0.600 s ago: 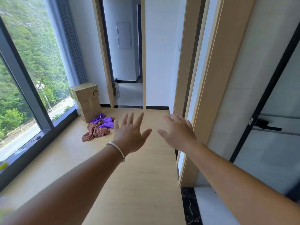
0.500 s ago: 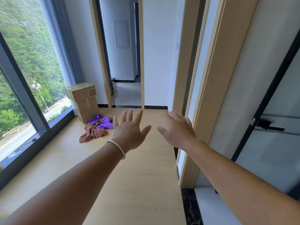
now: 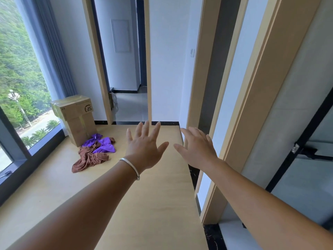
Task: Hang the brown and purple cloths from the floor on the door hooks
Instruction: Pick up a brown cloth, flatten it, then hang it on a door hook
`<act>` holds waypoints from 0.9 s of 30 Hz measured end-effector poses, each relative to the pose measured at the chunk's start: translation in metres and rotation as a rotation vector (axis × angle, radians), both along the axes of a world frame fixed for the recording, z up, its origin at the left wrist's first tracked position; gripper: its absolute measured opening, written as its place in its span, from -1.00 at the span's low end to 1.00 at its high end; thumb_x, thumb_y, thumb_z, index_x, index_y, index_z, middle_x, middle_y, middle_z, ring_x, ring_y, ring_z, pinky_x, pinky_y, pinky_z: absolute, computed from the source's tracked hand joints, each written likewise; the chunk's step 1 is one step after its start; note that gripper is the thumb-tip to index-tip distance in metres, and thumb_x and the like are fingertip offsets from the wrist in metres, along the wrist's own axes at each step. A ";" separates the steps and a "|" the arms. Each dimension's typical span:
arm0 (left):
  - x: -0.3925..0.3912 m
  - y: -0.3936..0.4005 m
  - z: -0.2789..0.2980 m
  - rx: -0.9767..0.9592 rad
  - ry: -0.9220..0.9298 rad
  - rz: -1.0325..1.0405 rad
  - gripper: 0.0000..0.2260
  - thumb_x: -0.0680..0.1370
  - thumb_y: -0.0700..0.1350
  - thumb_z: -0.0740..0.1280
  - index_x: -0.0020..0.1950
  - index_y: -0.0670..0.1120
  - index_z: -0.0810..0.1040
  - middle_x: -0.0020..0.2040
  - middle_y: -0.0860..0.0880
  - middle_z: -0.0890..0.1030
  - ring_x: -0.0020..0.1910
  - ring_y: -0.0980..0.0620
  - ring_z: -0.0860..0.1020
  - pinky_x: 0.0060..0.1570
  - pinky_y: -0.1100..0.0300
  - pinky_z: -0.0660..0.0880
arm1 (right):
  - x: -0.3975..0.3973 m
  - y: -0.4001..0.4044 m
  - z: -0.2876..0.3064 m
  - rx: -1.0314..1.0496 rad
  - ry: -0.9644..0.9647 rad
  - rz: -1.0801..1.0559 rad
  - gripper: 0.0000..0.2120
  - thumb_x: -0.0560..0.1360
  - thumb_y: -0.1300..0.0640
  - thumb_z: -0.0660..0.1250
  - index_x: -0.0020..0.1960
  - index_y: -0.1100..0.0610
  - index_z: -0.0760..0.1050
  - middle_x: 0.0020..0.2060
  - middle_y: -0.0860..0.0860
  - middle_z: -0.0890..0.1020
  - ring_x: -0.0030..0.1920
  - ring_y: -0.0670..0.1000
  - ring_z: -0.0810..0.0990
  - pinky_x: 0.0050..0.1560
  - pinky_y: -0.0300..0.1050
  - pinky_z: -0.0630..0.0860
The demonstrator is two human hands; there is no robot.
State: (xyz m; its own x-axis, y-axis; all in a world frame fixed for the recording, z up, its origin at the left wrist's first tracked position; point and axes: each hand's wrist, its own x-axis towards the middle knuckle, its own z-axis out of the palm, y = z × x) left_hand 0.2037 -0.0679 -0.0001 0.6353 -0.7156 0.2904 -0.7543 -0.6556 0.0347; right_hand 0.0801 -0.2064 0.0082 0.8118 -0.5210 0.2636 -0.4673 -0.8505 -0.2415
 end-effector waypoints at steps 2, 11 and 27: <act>0.016 -0.009 -0.001 0.003 0.007 0.000 -0.34 0.52 0.38 -0.14 0.53 0.14 -0.25 0.58 -0.07 -0.13 0.54 -0.10 -0.20 0.44 -0.25 -0.17 | 0.015 -0.010 -0.001 0.005 -0.003 -0.005 -0.38 0.55 -0.28 0.10 0.52 -0.03 0.14 0.51 0.00 0.19 0.52 0.05 0.07 0.48 0.14 0.04; 0.086 -0.077 -0.007 0.020 0.024 0.002 -0.34 0.53 0.38 -0.14 0.54 0.13 -0.22 0.58 -0.08 -0.13 0.54 -0.10 -0.18 0.45 -0.26 -0.13 | 0.084 -0.081 -0.014 0.049 -0.039 0.011 -0.32 0.55 -0.25 0.14 0.54 0.08 0.11 0.53 -0.02 0.17 0.52 0.02 0.10 0.45 -0.01 0.18; 0.216 -0.261 -0.002 0.036 0.027 0.090 -0.34 0.53 0.37 -0.12 0.55 0.12 -0.18 0.58 -0.07 -0.09 0.55 -0.09 -0.15 0.45 -0.23 -0.14 | 0.229 -0.273 -0.001 0.043 -0.080 0.112 -0.37 0.56 -0.19 0.17 0.52 0.08 0.14 0.49 -0.02 0.25 0.49 0.01 0.18 0.40 -0.06 0.21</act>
State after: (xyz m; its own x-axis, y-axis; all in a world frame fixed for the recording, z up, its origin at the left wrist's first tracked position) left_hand 0.4198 -0.3290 -0.0018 0.7045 -0.6651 0.2475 -0.6917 -0.7216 0.0299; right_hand 0.3091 -0.4790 0.0074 0.8429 -0.4405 0.3091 -0.3480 -0.8843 -0.3113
